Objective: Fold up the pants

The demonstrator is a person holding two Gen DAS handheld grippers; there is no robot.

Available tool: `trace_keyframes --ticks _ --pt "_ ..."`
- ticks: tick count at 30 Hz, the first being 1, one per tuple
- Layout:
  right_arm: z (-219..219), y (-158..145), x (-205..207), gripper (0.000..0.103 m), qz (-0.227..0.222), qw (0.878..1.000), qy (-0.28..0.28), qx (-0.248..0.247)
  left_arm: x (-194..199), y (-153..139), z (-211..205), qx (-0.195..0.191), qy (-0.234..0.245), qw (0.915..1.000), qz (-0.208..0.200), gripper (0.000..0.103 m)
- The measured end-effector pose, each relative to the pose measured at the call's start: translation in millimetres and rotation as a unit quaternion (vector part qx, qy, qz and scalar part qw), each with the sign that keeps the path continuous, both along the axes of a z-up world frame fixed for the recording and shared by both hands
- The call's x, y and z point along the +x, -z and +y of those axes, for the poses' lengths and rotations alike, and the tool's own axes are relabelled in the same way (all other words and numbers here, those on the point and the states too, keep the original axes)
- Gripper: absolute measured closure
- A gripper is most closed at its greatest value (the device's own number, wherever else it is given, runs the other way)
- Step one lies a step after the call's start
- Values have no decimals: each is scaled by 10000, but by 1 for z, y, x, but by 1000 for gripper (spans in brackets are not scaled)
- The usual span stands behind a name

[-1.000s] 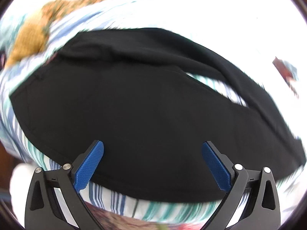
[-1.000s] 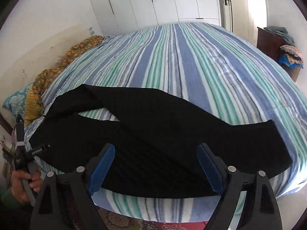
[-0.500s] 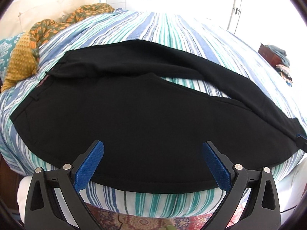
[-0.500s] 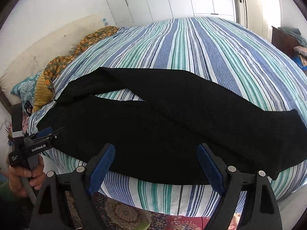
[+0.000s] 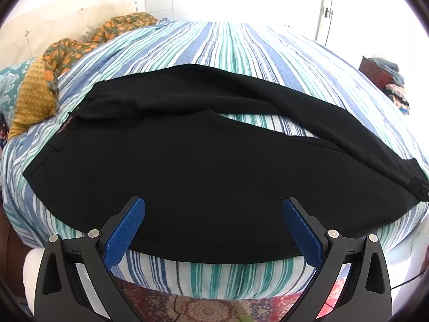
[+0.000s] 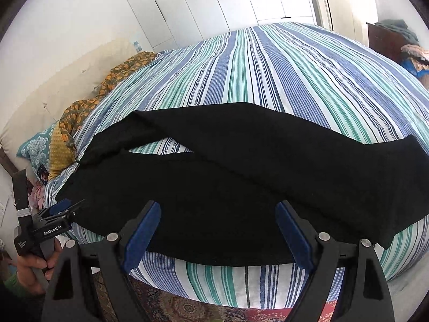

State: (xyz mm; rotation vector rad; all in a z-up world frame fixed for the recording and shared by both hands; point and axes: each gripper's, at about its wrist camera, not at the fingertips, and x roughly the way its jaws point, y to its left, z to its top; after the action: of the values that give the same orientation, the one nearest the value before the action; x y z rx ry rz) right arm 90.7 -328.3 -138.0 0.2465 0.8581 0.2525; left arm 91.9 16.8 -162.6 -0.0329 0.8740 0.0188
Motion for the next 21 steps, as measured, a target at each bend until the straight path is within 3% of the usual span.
trace_keyframes --ticks 21 --pt "-4 5 0 16 91 9999 71 23 23 7 19 -240 -410 9984 319 1"
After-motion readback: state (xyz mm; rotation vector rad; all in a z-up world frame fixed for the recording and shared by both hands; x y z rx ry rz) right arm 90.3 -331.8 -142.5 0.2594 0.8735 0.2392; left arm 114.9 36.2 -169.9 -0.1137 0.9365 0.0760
